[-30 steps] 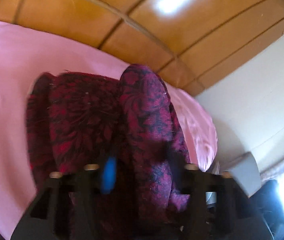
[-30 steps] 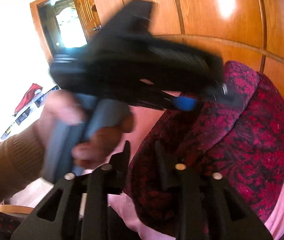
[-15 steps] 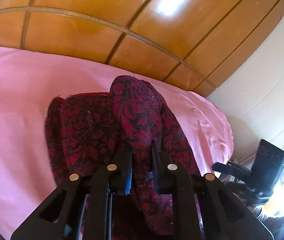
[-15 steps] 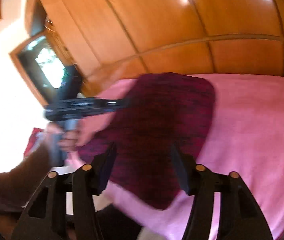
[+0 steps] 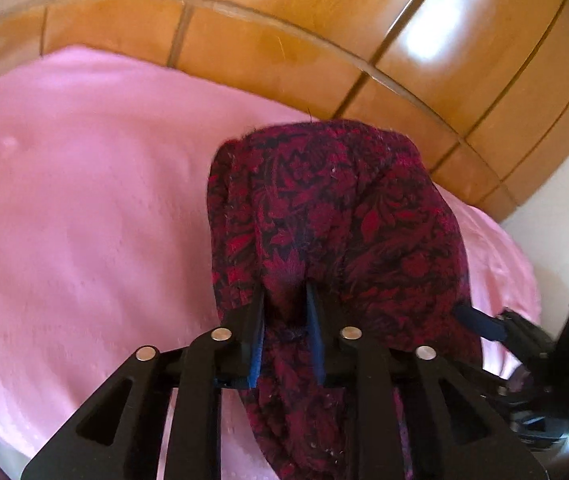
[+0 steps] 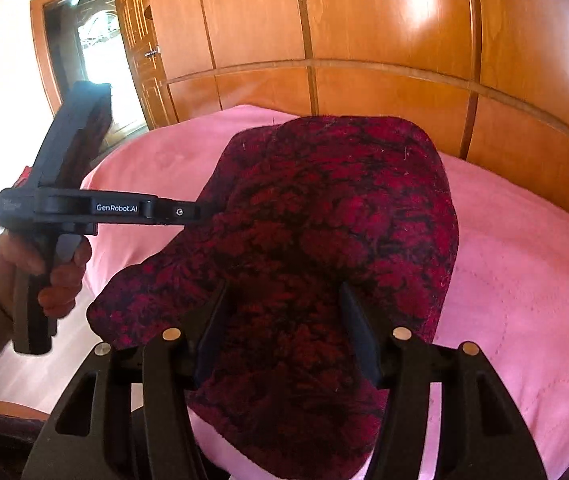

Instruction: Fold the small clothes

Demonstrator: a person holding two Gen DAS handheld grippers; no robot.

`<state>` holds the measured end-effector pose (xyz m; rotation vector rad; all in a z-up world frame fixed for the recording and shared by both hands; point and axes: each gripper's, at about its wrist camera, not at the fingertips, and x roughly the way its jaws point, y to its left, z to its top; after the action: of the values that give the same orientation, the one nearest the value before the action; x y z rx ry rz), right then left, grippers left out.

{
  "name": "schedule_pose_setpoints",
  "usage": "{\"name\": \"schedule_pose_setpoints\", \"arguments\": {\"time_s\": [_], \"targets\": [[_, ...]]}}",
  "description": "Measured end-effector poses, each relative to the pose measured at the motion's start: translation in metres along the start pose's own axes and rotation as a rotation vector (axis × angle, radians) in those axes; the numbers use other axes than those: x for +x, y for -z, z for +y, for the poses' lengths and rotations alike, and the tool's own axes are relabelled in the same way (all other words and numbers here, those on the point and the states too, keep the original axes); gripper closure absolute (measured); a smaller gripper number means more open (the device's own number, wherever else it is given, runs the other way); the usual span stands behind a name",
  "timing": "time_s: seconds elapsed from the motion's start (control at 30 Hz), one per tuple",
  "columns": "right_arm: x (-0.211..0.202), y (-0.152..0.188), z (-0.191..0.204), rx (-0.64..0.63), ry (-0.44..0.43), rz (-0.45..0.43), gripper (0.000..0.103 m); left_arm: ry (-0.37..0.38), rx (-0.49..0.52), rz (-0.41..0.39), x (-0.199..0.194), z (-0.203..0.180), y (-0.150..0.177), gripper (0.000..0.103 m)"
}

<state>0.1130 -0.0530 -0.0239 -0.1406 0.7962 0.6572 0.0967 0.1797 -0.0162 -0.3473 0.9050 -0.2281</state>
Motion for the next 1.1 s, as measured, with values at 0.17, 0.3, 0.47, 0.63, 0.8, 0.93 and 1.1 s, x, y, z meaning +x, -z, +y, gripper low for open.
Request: {"name": "schedule_pose_setpoints", "arguments": {"time_s": [0.17,0.3,0.47,0.63,0.8,0.93,1.1], "targets": [[-0.032,-0.034,-0.027,0.113,-0.123,-0.028,0.046,-0.142,0.117,-0.060,-0.012,-0.029,0.005,0.082],[-0.026,-0.064,-0.039,0.157,-0.063,-0.052,0.046,-0.210,0.138,-0.081,-0.014,-0.035,0.010,0.071],[0.013,-0.097,-0.051,0.175,-0.003,-0.009,0.046,-0.242,0.133,-0.101,-0.017,-0.035,0.017,0.069],[0.059,-0.107,-0.045,0.148,0.027,0.083,0.046,-0.282,0.137,-0.116,-0.018,-0.043,0.018,0.069],[0.083,-0.103,-0.035,0.110,0.079,0.131,0.043,-0.312,0.115,-0.125,-0.019,-0.040,0.022,0.069],[0.074,-0.098,-0.036,0.119,0.075,0.117,0.041,-0.339,0.090,-0.148,-0.025,-0.037,0.025,0.050],[0.065,-0.097,-0.035,0.123,0.057,0.082,0.034,-0.339,0.084,-0.152,-0.029,-0.032,0.028,0.045]]}}
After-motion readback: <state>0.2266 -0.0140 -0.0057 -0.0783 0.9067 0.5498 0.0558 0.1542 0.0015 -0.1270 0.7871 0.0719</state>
